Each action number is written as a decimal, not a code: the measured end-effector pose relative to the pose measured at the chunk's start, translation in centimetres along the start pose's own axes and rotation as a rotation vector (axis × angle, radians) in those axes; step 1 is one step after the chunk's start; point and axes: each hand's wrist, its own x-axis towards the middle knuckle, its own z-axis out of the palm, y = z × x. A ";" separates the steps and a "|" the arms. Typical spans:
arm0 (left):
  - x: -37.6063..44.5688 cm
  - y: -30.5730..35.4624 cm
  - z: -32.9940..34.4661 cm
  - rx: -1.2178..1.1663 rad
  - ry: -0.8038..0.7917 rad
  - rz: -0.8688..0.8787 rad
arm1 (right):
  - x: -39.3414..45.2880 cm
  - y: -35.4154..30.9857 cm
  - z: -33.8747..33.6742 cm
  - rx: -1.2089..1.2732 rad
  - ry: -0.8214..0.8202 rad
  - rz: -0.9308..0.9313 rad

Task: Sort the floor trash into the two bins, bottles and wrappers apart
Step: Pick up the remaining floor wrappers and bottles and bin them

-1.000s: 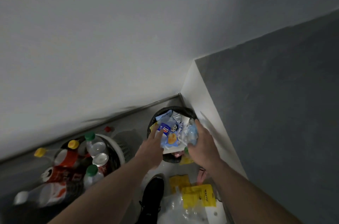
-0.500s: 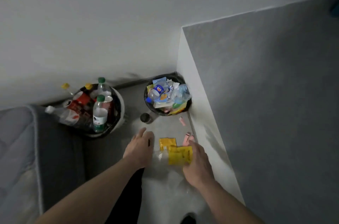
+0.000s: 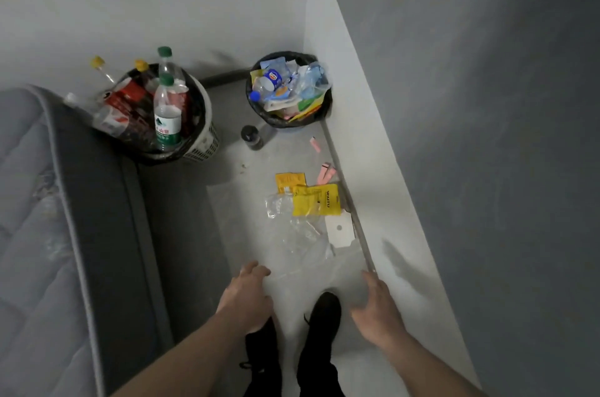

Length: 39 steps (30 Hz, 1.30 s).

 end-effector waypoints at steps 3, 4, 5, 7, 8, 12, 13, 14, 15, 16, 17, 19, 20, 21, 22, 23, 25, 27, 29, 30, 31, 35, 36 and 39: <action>3.9 -2.0 1.5 0.015 0.031 -0.032 | 3.5 0.6 2.1 0.040 0.028 0.019; 5.5 -2.4 2.3 0.024 0.031 -0.032 | 5.0 0.7 2.6 0.064 0.045 0.031; 7.2 -2.6 3.1 0.031 0.031 -0.030 | 6.5 1.0 3.2 0.093 0.064 0.043; 10.5 -2.8 4.5 0.033 0.037 -0.031 | 9.7 1.2 4.6 0.133 0.098 0.046; 12.3 -2.6 5.0 0.037 0.049 -0.023 | 11.5 1.2 5.3 0.135 0.106 0.038; 20.1 -1.9 7.4 0.058 0.146 0.012 | 19.5 2.3 8.1 0.104 0.126 0.009; 22.0 -1.7 8.0 0.072 0.169 0.007 | 21.4 2.6 8.9 0.091 0.138 0.008; 24.0 -1.6 8.6 0.091 0.188 0.003 | 23.2 2.7 9.7 0.076 0.156 0.010; 25.9 -1.3 9.0 0.118 0.204 0.004 | 25.1 3.0 10.6 0.064 0.181 0.012; 27.9 -1.0 9.5 0.151 0.214 0.008 | 26.9 3.3 11.5 0.059 0.208 0.015; 29.7 -0.6 9.9 0.185 0.214 0.014 | 28.6 3.6 12.4 0.061 0.228 0.021; 33.2 0.2 10.6 0.239 0.207 0.015 | 31.7 4.1 14.2 0.076 0.236 0.036; 34.7 0.5 11.1 0.259 0.203 0.009 | 32.9 4.4 15.1 0.086 0.234 0.047; 36.1 0.7 11.6 0.275 0.201 0.004 | 33.9 4.6 16.0 0.091 0.249 0.055; 37.3 0.8 12.2 0.294 0.201 -0.001 | 34.8 4.7 16.8 0.086 0.280 0.059; 38.1 0.9 12.7 0.316 0.203 -0.006 | 35.4 4.8 17.4 0.067 0.325 0.064; 39.3 0.6 13.7 0.340 0.208 -0.022 | 36.4 4.8 18.6 0.007 0.463 0.066; 39.7 -0.1 14.6 0.322 0.253 -0.035 | 37.1 5.0 19.1 -0.014 0.561 0.074; 39.6 -1.3 15.3 0.318 0.359 -0.010 | 37.6 5.4 19.1 0.026 0.578 0.075; 39.4 -1.9 15.7 0.320 0.410 0.016 | 37.7 5.6 19.1 0.043 0.576 0.070; 39.2 -2.5 16.0 0.318 0.433 0.033 | 37.9 6.0 19.0 0.060 0.577 0.063; 36.8 -4.7 16.7 0.327 0.357 0.043 | 37.3 6.9 18.5 0.135 0.566 0.003; 36.0 -5.5 16.8 0.345 0.330 0.056 | 36.9 7.0 18.3 0.115 0.563 -0.022; 33.6 -8.1 16.3 0.300 0.237 0.076 | 34.9 7.4 17.7 0.118 0.599 -0.051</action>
